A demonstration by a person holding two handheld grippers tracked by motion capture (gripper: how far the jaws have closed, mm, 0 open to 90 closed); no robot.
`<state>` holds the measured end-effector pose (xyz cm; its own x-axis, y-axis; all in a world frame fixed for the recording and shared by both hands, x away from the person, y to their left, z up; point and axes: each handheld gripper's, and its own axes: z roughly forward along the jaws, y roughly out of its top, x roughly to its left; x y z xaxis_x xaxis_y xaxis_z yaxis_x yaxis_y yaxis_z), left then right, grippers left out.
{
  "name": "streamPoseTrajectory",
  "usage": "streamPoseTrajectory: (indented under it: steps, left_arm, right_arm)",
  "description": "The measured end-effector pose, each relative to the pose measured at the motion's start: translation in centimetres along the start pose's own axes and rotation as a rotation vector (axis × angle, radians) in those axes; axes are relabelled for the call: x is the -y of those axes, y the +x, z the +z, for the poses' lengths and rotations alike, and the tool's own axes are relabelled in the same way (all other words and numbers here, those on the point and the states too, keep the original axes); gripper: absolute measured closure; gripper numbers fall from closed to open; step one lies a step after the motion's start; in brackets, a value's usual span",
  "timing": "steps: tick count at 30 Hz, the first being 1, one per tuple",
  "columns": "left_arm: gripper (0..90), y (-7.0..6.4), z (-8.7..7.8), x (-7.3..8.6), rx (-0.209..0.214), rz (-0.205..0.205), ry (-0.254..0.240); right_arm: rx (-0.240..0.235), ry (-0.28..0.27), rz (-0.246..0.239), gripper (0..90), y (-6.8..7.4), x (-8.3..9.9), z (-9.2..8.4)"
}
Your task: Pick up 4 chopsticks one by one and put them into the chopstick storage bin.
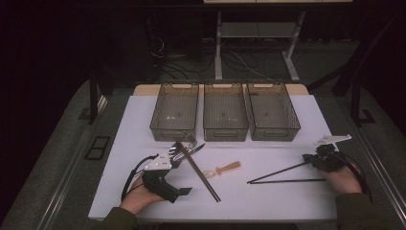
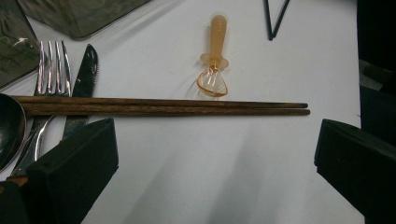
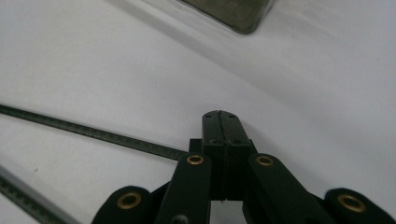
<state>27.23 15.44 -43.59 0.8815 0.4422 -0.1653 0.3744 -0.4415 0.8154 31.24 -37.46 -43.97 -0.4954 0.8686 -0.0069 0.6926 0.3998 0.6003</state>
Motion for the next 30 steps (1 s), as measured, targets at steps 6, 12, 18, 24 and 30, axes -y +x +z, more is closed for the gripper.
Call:
streamPoseTrajectory:
  steps: [6, 12, 18, 24, 30]
  left_arm:
    - [0.0, 0.0, 0.0, 0.0, 0.001, -0.001, 0.001]
    - [0.0, 0.0, 0.0, 0.0, 0.001, -0.001, 0.001]
    - [0.0, 0.0, 0.1, 0.0, 0.001, 0.000, 0.001]
    - [0.0, 0.0, 0.1, 0.0, 0.002, 0.002, 0.003]
    - [0.0, 0.0, 0.1, 0.0, 0.003, 0.002, 0.004]
  right_arm:
    - [-0.003, 0.006, -0.007, 90.0, 0.3, 0.8, -0.7]
    - [-0.008, 0.009, -0.013, 90.0, 0.5, 1.6, -1.4]
    - [-0.011, 0.013, -0.015, 90.0, 0.7, 2.4, -2.0]
    - [-0.019, 0.018, -0.010, 90.0, 1.0, 3.1, -2.6]
    - [-0.022, 0.018, -0.003, 90.0, 1.0, 3.8, -3.1]
